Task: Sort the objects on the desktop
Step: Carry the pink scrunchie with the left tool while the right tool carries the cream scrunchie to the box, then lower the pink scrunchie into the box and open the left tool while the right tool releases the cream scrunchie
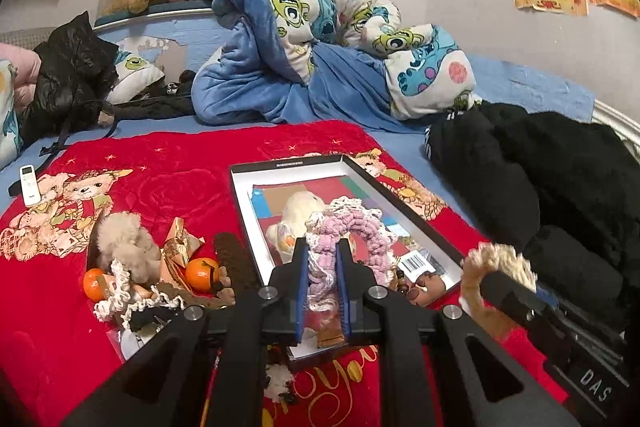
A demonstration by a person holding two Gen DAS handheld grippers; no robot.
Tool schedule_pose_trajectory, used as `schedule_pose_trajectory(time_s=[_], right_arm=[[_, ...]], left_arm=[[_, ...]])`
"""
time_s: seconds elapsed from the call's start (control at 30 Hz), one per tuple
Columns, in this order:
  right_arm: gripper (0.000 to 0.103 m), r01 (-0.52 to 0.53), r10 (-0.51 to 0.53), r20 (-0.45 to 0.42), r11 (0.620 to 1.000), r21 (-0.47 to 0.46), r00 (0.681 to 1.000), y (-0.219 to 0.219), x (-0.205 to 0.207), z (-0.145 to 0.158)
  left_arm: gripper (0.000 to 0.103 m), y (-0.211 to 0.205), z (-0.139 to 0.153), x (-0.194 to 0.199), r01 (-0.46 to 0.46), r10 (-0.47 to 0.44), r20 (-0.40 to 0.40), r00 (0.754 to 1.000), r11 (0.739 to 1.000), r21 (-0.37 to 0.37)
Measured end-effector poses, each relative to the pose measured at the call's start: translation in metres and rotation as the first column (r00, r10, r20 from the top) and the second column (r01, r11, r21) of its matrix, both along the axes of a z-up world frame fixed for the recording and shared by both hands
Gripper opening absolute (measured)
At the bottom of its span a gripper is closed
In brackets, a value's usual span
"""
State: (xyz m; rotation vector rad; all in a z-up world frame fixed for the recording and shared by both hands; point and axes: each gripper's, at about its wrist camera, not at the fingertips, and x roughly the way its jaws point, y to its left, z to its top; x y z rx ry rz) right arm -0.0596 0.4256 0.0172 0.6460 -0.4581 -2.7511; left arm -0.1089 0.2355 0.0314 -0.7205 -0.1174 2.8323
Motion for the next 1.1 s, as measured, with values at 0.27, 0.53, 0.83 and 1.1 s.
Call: schedule_pose_trajectory(time_s=[0.27,0.53,0.83,1.1], right_arm=[[0.019,0.043,-0.044,-0.016,0.997,-0.059,0.999,0.008,-0.031,0.0],[0.019,0.047,-0.046,0.016,0.997,-0.065,0.999,0.015,-0.065,-0.014],[0.018,0.071,-0.069,0.035,0.995,-0.067,0.997,0.016,-0.101,-0.027],[0.018,0.084,-0.083,0.059,0.996,-0.018,0.995,0.008,-0.101,-0.036]], left_arm=[[0.013,-0.001,-0.025,-0.011,0.004,-0.003,0.052,0.999,1.0,-0.016],[0.013,0.006,-0.059,-0.033,-0.012,0.019,0.092,0.996,0.996,-0.084],[0.013,0.009,-0.073,-0.054,0.005,0.006,0.141,0.99,0.997,-0.081],[0.013,0.01,-0.073,-0.054,0.011,-0.001,0.137,0.991,0.998,-0.069]])
